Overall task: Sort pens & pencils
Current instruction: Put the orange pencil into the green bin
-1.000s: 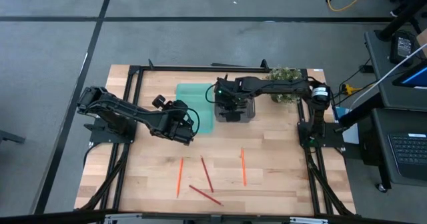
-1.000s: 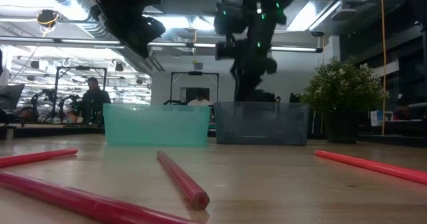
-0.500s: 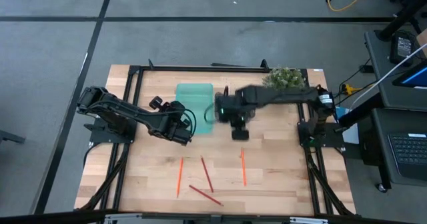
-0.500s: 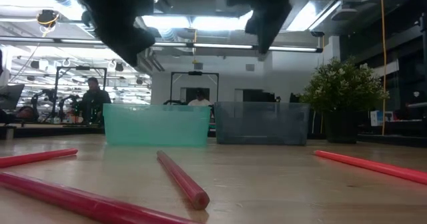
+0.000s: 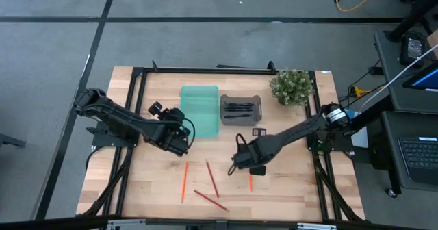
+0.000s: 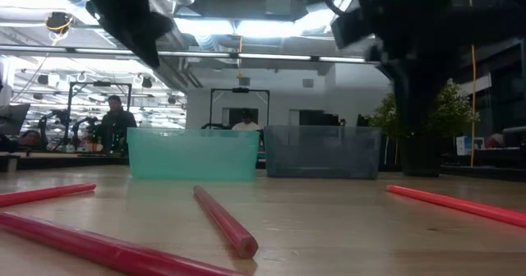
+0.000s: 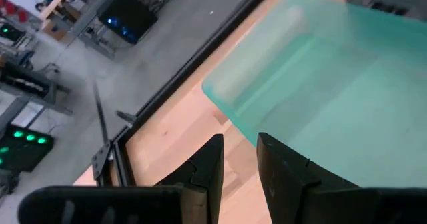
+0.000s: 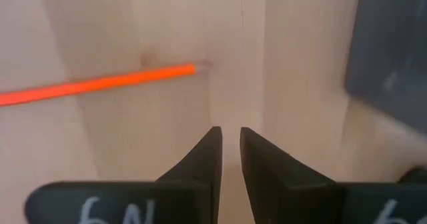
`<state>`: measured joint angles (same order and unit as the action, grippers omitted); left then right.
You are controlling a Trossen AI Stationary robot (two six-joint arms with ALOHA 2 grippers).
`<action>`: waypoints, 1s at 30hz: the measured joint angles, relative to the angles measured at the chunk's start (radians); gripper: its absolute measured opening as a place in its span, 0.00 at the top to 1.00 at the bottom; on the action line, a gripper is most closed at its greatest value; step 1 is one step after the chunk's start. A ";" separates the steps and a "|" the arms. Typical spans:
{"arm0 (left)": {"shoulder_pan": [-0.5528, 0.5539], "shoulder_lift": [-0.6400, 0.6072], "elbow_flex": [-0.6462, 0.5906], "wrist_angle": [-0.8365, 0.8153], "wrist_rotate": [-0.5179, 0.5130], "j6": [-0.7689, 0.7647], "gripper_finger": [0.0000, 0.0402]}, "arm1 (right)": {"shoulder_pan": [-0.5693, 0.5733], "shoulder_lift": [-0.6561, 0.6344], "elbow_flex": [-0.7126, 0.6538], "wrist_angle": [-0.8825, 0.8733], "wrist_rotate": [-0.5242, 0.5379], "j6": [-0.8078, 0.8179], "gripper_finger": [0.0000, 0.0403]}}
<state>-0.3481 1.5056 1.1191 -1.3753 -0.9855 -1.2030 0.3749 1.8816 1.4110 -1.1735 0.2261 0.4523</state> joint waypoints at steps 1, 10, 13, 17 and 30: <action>-0.006 -0.017 0.000 -0.008 -0.009 0.000 0.79 | 0.006 0.000 -0.015 0.001 0.000 0.033 0.86; -0.020 -0.168 0.000 -0.024 -0.054 0.104 0.79 | 0.012 0.000 -0.038 0.191 -0.062 0.301 0.86; -0.012 -0.203 0.000 -0.024 -0.066 0.144 0.79 | 0.010 0.000 -0.020 0.209 -0.124 0.416 0.86; -0.012 -0.216 0.000 -0.024 -0.098 0.170 0.79 | 0.013 0.000 0.001 0.214 -0.146 0.588 0.86; -0.012 -0.216 0.000 -0.026 -0.126 0.332 0.79 | 0.096 0.000 0.004 0.223 -0.169 1.038 0.86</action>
<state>-0.3603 1.2896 1.1191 -1.4017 -1.1113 -0.8708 0.4710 1.8816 1.4151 -0.9500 0.0573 1.4906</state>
